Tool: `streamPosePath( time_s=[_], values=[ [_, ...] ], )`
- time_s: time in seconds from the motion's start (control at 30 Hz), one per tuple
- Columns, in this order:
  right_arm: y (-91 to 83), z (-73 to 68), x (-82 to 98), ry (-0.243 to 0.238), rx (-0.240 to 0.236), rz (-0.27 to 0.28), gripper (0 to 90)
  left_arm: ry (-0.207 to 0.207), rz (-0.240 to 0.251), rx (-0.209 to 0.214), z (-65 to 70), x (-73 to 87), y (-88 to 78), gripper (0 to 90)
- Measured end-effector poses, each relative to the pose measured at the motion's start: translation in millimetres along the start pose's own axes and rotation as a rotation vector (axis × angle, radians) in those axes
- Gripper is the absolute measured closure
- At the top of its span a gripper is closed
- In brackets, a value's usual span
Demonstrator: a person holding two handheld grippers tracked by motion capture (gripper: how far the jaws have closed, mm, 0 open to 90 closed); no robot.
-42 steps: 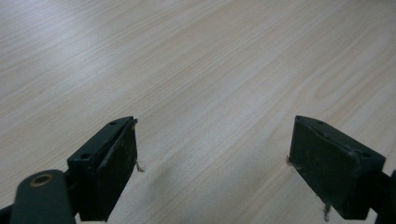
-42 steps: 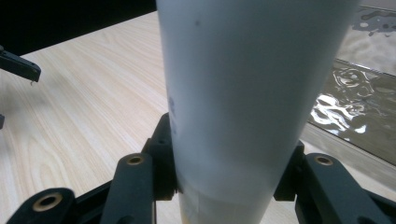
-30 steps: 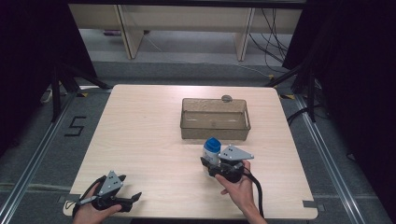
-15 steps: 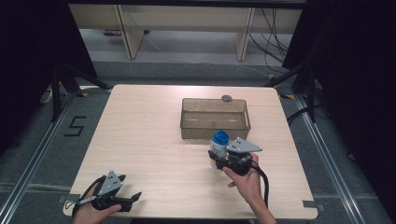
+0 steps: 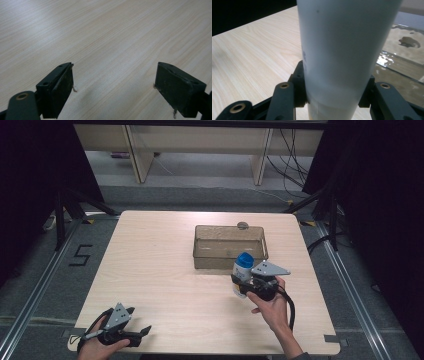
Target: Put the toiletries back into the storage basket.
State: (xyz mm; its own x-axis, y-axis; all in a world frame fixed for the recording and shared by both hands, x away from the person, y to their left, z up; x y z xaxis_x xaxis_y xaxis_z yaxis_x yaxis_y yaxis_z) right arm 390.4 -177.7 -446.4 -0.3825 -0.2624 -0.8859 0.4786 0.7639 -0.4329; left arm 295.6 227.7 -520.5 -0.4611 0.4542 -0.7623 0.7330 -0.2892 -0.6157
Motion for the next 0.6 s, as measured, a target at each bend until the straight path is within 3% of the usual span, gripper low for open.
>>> streamPosePath(
  time_s=[0.07, 0.17, 0.2, 0.27, 0.3, 0.37, 0.4, 0.47, 0.53, 0.57, 0.6],
  values=[
    [-2.6, 4.3, -2.4, -0.027, 0.013, 0.005, 55.8, 0.001, 0.0, 0.001, -0.1, 0.0, 0.0, 14.7],
    [-5.3, 5.7, -5.4, 0.005, 0.011, 0.027, 55.8, -0.002, -0.001, 0.001, -0.2, 0.1, 0.1, 14.7],
    [-6.7, 8.6, -7.0, -0.017, 0.019, 0.029, 55.7, -0.003, -0.001, 0.001, -0.1, 0.1, 0.2, 14.8],
    [-9.4, 10.0, -9.1, -0.001, 0.025, 0.026, 55.8, -0.002, -0.002, 0.002, -0.2, 0.1, 0.2, 14.7],
    [-9.6, 12.8, -10.3, -0.023, 0.021, 0.035, 55.7, -0.005, -0.001, 0.001, 0.0, 0.1, 0.2, 14.7],
    [-12.2, 13.3, -11.8, 0.002, 0.028, 0.025, 55.7, -0.012, 0.004, -0.002, 0.7, 0.1, 0.6, 14.7],
    [-11.7, 14.2, -12.3, 0.008, 0.04, 0.045, 55.7, -0.011, 0.002, 0.001, 0.6, 0.2, 0.5, 14.7],
    [-12.7, 18.4, -13.8, -0.005, 0.026, 0.046, 55.7, -0.012, 0.003, 0.0, 0.7, 0.1, 0.6, 14.8],
    [-14.2, 20.3, -14.5, 0.004, 0.034, 0.042, 55.8, -0.006, -0.002, 0.003, 0.3, 0.0, 0.1, 14.7],
    [-16.4, 22.6, -15.1, -0.014, 0.051, 0.036, 55.8, -0.007, -0.005, -0.002, 0.2, 0.1, 0.1, 14.7],
    [-15.2, 22.9, -15.3, 0.002, 0.031, 0.052, 55.8, -0.005, 0.001, -0.013, -0.1, 0.3, 1.1, 14.7]
  ],
)
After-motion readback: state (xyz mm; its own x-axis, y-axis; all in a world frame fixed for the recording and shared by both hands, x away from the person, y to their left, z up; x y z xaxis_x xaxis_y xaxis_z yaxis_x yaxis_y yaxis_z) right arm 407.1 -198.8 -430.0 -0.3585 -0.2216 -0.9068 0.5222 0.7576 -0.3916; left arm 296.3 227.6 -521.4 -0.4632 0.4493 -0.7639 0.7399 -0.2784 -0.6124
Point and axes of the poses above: each handheld gripper's, and its own axes: y roughly forward along the jaws, x roughly out of its underside, z roughly to its right, the point moved 2 cm from there along y, roughly forward along the jaws, and after that the axes turned 14 degrees about -x, right-handed, at the moved point
